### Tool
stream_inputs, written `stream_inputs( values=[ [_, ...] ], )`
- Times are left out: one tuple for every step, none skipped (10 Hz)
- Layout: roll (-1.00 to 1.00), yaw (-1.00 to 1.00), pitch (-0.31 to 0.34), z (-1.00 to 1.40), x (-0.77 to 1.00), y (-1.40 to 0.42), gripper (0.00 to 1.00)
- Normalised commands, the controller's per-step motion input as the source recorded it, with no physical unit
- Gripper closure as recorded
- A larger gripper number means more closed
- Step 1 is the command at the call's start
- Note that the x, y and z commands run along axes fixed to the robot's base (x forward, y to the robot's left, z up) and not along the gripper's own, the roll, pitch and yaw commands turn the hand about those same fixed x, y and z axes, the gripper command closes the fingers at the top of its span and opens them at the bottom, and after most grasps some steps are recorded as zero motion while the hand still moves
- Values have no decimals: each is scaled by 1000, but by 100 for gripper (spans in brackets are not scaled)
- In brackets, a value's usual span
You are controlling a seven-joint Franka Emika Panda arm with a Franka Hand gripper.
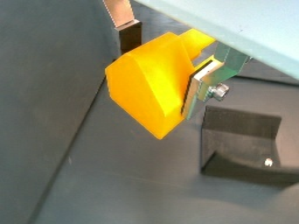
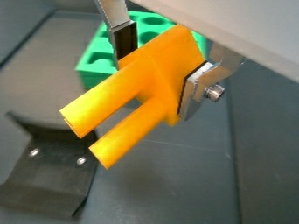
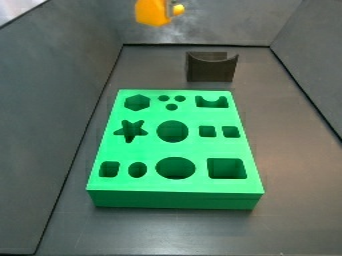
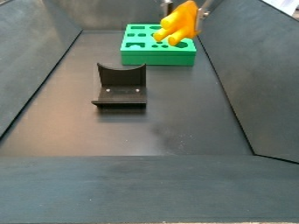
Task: Pick up the 3 prong object. Move up. Place the 3 prong object on the fixture. Regrasp the 3 prong object. Move to above the board. Insert the 3 prong object.
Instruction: Place the 3 prong object on the fixture.
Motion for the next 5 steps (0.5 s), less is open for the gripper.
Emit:
stream_inputs(
  values=[
    [136, 1000, -75, -132, 1000, -46, 100],
    [156, 1000, -77, -127, 1000, -42, 100],
    [189, 1000, -84, -116, 1000, -39, 100],
    [220, 1000, -94, -113, 1000, -38, 100],
    [211, 782, -92, -104, 1000, -36, 100]
  ],
)
